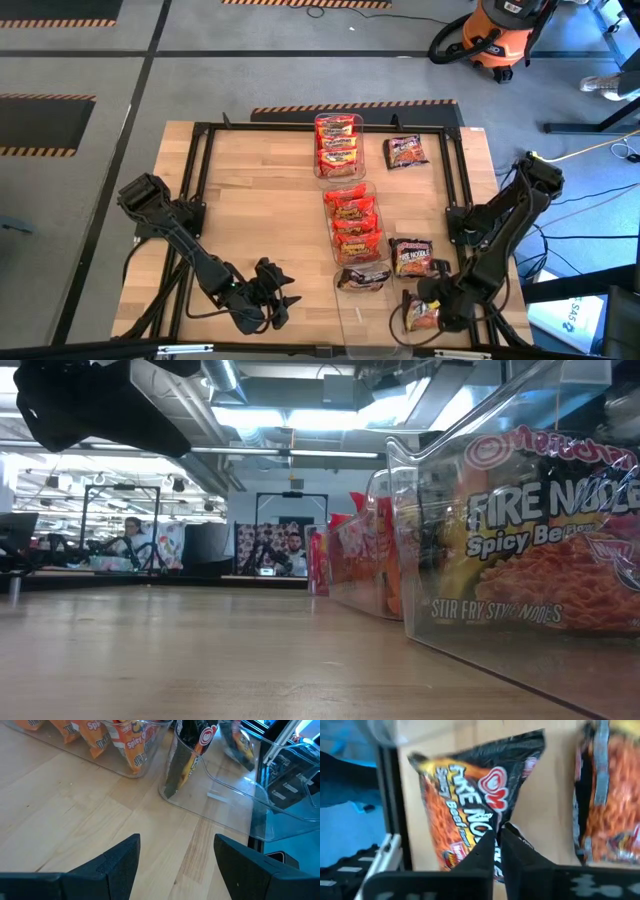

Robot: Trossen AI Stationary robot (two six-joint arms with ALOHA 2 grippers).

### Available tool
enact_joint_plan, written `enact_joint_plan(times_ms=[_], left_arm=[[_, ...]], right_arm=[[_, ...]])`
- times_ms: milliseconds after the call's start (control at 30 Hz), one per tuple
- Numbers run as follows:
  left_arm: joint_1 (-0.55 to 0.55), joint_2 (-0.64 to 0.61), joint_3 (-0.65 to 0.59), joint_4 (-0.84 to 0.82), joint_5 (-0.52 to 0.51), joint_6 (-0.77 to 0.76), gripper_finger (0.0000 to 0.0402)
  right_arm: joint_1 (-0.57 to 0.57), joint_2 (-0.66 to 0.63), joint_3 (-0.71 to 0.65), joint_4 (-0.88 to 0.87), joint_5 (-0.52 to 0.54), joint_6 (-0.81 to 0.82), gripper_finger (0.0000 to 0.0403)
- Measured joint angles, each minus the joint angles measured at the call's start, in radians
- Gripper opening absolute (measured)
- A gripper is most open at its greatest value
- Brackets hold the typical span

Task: Sort Maruchan noodles
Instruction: Put the orange noodle pack into the middle transparent bin

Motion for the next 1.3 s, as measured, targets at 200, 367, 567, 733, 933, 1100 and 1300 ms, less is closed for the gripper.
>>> enact_joint_plan(times_ms=[200, 367, 567, 733, 933, 1100, 1300], left_arm=[[0.000, 0.000, 0.000, 0.000, 0.000, 0.000, 0.0247], [0.006, 0.000, 0.000, 0.000, 0.000, 0.000, 0.0247], [0.008, 0.000, 0.000, 0.000, 0.000, 0.000, 0.0247], [0.011, 0.000, 0.000, 0.000, 0.000, 0.000, 0.0247], [0.011, 0.000, 0.000, 0.004, 0.000, 0.000, 0.0247], [0.012, 0.000, 0.000, 0.027, 0.000, 0.014, 0.0247], [0.013, 0.000, 0.000, 0.048, 0.000, 0.034, 0.0247]], right_arm=[[0.000, 0.000, -0.022, -0.031, -0.045, 0.031, 0.0087], [0.000, 0.001, -0.022, -0.028, 0.022, 0.032, 0.0200], [0.002, 0.005, -0.022, -0.104, 0.019, 0.032, 0.0303], [0.002, 0.005, -0.022, -0.111, 0.000, 0.029, 0.0319], [0.051, -0.027, -0.139, 0.072, 0.007, 0.094, 0.0306], [0.074, -0.095, -0.302, 0.343, 0.041, 0.216, 0.0292], [0.073, -0.112, -0.415, 0.570, 0.045, 0.271, 0.0287]])
